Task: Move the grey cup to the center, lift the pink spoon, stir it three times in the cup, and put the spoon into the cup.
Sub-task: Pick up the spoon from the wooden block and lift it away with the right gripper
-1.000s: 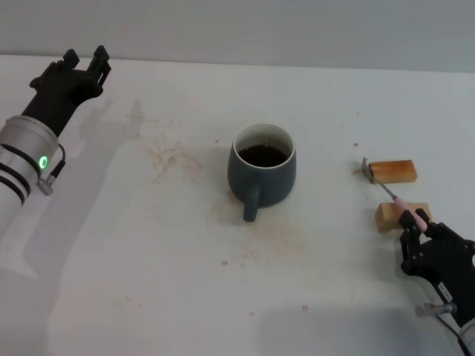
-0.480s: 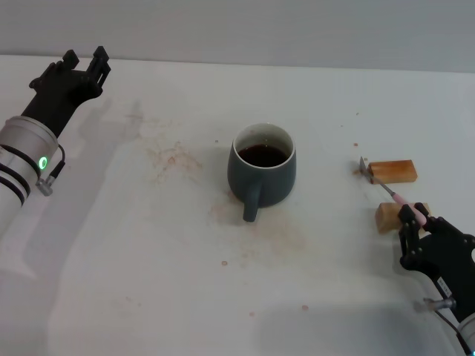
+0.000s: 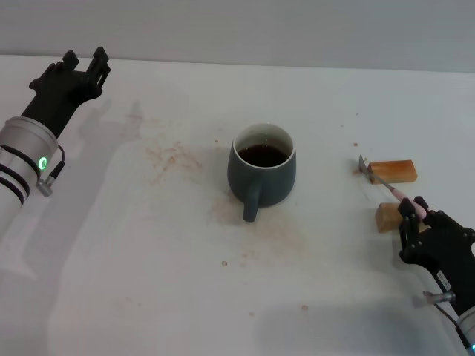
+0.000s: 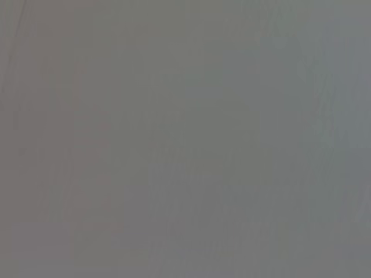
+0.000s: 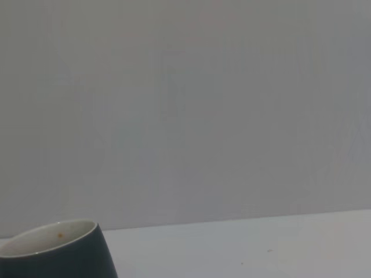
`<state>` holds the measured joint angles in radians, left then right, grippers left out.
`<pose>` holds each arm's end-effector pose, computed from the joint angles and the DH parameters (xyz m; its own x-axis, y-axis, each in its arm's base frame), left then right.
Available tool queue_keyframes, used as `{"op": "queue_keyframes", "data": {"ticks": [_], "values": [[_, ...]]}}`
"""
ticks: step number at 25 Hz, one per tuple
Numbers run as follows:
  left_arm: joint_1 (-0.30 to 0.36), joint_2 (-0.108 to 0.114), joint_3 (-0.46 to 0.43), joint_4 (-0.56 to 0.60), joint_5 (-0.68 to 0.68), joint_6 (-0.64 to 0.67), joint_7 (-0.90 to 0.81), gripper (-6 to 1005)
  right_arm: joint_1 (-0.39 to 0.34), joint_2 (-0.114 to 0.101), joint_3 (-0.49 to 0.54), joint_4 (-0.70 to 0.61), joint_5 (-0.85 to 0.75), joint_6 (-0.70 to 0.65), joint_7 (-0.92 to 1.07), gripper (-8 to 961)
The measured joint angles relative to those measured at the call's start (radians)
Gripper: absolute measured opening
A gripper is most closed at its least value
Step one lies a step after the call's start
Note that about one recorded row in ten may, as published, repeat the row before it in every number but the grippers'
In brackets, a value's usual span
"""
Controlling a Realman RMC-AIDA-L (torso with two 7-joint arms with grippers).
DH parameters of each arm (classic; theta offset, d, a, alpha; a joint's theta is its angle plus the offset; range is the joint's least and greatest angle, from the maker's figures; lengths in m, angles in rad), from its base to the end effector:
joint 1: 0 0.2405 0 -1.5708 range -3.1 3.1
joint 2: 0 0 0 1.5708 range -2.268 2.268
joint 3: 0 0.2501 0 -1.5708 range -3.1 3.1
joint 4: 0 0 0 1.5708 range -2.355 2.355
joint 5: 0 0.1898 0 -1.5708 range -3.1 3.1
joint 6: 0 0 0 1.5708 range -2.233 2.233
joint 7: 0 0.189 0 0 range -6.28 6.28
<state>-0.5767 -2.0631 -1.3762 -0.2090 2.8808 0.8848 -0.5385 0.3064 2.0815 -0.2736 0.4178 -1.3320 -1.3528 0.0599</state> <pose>-0.2736 0.4236 -0.0089 0.5111 0.1030 0.8533 0.8499 -0.2084 -0.4839 0.3038 0.2619 -0.0808 0.6036 -0.1469 -0.7836 -0.7900 -0.2425 -0.5631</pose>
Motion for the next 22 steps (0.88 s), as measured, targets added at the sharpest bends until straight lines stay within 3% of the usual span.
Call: {"op": "queue_keyframes", "data": {"ticks": [22], "values": [[0.0,0.0,-0.009,-0.003,0.0,-0.013,0.0,549,0.024,0.0,0.001,-0.005,-0.005,-0.045,0.0,99]]}}
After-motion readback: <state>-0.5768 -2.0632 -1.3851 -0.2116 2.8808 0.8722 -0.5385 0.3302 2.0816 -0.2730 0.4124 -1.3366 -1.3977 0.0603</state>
